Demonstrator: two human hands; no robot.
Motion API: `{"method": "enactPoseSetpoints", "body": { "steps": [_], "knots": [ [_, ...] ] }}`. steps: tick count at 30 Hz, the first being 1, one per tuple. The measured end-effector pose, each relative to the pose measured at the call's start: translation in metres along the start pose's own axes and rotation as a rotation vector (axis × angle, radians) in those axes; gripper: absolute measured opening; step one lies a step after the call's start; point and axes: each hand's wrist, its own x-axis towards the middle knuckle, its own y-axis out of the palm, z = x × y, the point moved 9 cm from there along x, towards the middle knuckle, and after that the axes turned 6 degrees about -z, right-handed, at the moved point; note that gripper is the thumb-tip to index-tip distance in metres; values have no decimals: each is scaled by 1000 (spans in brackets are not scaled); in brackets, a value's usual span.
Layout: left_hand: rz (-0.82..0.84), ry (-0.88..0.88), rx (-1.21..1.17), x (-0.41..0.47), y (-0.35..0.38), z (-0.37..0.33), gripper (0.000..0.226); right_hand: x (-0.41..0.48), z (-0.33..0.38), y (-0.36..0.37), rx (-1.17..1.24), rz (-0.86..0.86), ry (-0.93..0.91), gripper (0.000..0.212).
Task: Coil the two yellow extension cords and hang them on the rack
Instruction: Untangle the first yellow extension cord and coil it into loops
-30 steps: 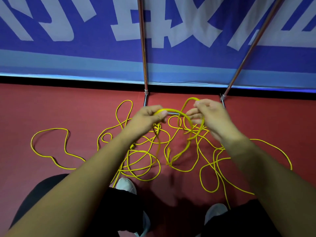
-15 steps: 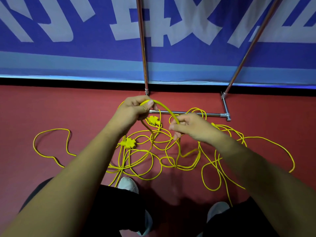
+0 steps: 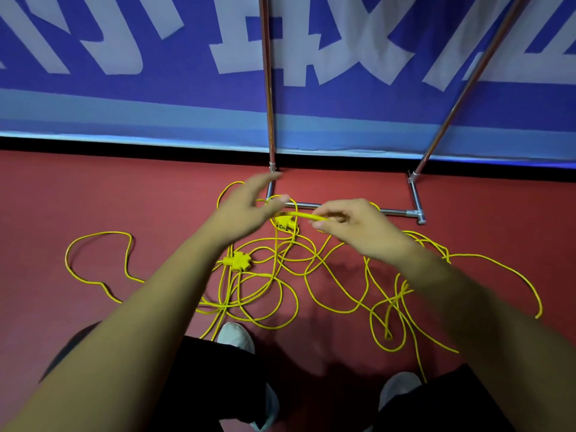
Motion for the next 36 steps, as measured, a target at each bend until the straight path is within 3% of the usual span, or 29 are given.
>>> {"method": "enactPoseSetpoints", "body": {
  "steps": [3, 5, 8, 11, 14, 18, 21, 25, 28, 31, 34, 36],
  "knots": [
    [259, 44, -139, -14, 49, -23, 47, 5, 16, 1, -6, -61, -35, 14],
    [221, 26, -176, -11, 44, -24, 41, 7, 4, -7, -18, -74, -7, 10],
    [-51, -13, -162, 0, -1, -11, 32, 2, -49, -10, -183, 79, 90, 14],
    [-429, -135, -212, 2, -64, 20, 31, -17, -132, -19, -463, 291, 314, 13],
    [-643, -280, -58, -9, -110, 54, 29, -34, -173, -32, -423, 291, 469, 24],
    [-571, -406, 217, -12, -121, 90, 21, -16, -133, -39, -177, 42, 323, 26],
    [-417, -224, 103, -3, -90, 61, 31, -2, -64, -20, -142, 30, 150, 24],
    [18, 29, -129, -8, 7, -5, 41, -4, 0, 21, -177, 173, -34, 23],
    [277, 90, -137, -24, 56, -25, 33, 1, 9, 11, -60, 55, -11, 17],
    [235, 87, -119, -18, 46, -26, 29, 0, -12, -1, -38, 57, 57, 17],
    [41, 61, -88, -6, 13, -16, 30, -8, -64, -4, -83, 175, 171, 19],
    [-143, 15, -144, -1, -17, -8, 28, -15, -105, -11, -244, 233, 243, 21]
  ]
}}
